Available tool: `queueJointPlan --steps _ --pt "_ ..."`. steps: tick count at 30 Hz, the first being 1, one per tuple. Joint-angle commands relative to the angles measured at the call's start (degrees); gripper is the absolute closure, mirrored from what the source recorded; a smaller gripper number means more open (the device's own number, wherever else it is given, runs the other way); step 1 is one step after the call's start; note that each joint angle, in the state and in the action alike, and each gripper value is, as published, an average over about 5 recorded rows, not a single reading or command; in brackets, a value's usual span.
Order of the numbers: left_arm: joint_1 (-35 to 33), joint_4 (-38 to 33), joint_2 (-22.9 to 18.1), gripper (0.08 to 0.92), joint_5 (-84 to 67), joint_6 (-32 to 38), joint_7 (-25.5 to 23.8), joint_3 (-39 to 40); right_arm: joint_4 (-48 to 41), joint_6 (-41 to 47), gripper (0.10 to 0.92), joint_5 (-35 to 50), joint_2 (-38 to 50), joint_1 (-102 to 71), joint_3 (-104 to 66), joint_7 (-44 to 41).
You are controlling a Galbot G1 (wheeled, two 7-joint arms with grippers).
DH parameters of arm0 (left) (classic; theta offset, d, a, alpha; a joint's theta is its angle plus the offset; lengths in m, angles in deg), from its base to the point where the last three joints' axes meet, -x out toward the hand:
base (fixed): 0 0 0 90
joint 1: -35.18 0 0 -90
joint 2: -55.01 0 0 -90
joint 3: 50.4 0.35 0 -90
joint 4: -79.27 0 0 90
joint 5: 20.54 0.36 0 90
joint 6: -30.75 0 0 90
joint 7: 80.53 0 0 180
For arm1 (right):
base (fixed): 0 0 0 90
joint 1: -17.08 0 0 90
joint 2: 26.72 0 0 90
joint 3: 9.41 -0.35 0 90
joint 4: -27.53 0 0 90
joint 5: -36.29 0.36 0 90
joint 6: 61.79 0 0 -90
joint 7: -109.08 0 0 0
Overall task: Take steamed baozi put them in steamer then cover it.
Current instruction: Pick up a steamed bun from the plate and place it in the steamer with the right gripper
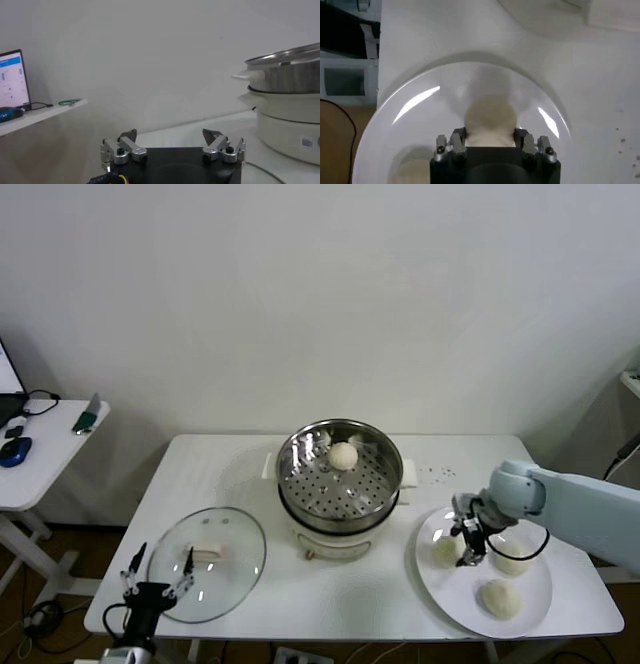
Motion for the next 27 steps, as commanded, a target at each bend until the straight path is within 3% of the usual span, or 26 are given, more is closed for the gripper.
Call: queueJointPlan --steps 1,13,27 --pt "0.0 -0.1 -0.1 0.177 0.1 -0.1 0.0 0.1 0.4 0.3 0.399 7.6 1.1 13.4 4.7 -0.3" --pt "0.0 -0.5 -0.1 0.177 0.3 -0.1 0.2 0.8 -4.9 -0.9 0.394 26.5 -10.3 46.1 22.4 -3.1" --pt "-1.3 -2.9 1.0 0.177 1.3 -0.3 0.2 2.4 -7.2 5.8 0.381 34.0 -31.0 37.6 15.6 1.1"
